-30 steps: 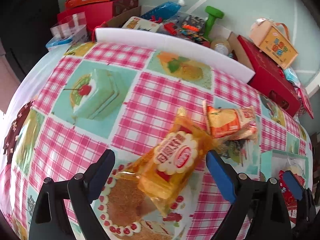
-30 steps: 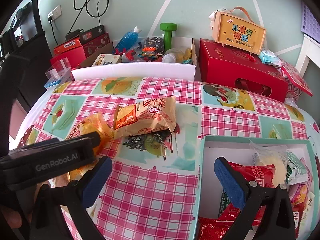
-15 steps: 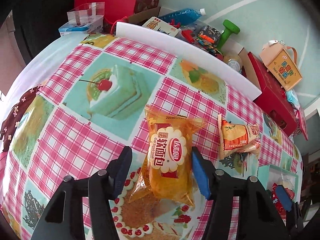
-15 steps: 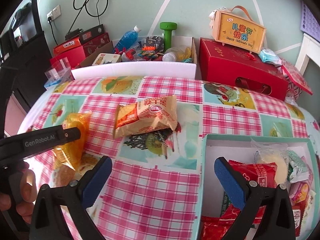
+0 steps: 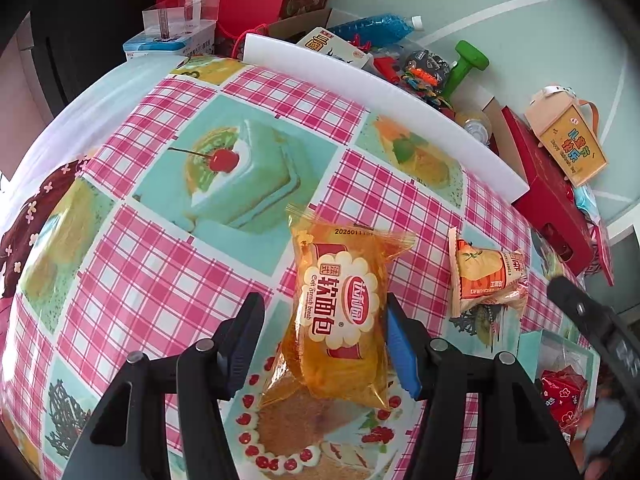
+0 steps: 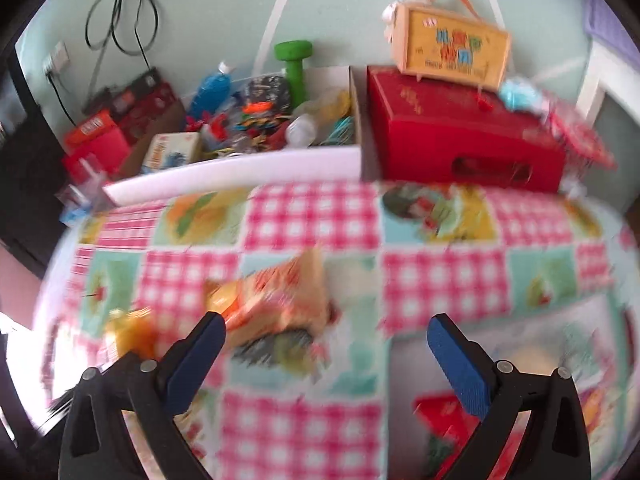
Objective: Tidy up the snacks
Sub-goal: 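Lift the bagged bun with the left tool while the right grasps the orange chip bag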
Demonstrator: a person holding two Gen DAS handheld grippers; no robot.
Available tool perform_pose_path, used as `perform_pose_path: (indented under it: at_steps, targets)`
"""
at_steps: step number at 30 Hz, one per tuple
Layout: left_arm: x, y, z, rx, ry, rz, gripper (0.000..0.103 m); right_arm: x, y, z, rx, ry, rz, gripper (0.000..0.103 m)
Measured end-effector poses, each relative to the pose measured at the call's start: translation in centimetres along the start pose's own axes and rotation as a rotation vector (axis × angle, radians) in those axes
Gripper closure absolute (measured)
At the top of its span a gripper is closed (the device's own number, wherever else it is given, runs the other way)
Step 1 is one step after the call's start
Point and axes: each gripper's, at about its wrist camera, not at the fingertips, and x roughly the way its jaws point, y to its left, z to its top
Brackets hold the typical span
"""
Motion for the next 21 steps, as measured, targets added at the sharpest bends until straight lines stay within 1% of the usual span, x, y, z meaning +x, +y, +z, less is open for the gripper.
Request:
perform_pose_path:
  at_steps: [2,6,11,12,13,14,16,18,19,21]
  targets:
    - [0.0,0.0,0.0,0.001,-0.001,0.003,0.043,1.0,0.4,1.0,-0.027,0.015,-0.046,0.001]
    - [0.0,0.0,0.1,0.001,0.000,0.006,0.043,2.4,1.0,2.4,-0.061,0.019,-0.088,0.001]
    - [0.1,-0.1,0.1,0.006,0.002,0.011,0.043,4.4,2.3,3.7,-0.132,0.036,-0.162,0.001]
    - [0.1,-0.1,0.1,0.004,0.002,0.010,0.043,4.6,2.5,3.7,-0.146,0.036,-0.178,0.001]
    - [0.1,0.0,0.1,0.002,0.003,0.009,0.043,4.8,2.7,3.9,-0.158,0.007,-0.208,0.001]
    - [0.1,0.0,0.2,-0.001,0.003,0.010,0.043,4.9,2.8,4.0,-0.183,-0.001,-0.234,0.001]
    - [0.2,0.1,0.1,-0.006,0.006,0.016,0.043,5.1,3.1,4.0,-0.231,0.000,-0.278,0.001]
    - [0.2,0.2,0.1,-0.010,0.009,0.020,0.043,5.4,3.0,3.9,-0.256,0.017,-0.293,0.001]
    - [0.2,0.3,0.1,0.002,0.021,0.004,0.043,5.5,2.9,3.8,-0.264,0.023,-0.296,0.001]
    - [0.1,0.4,0.0,0.000,0.022,0.005,0.043,5.6,2.6,3.4,-0.271,0.037,-0.307,0.001]
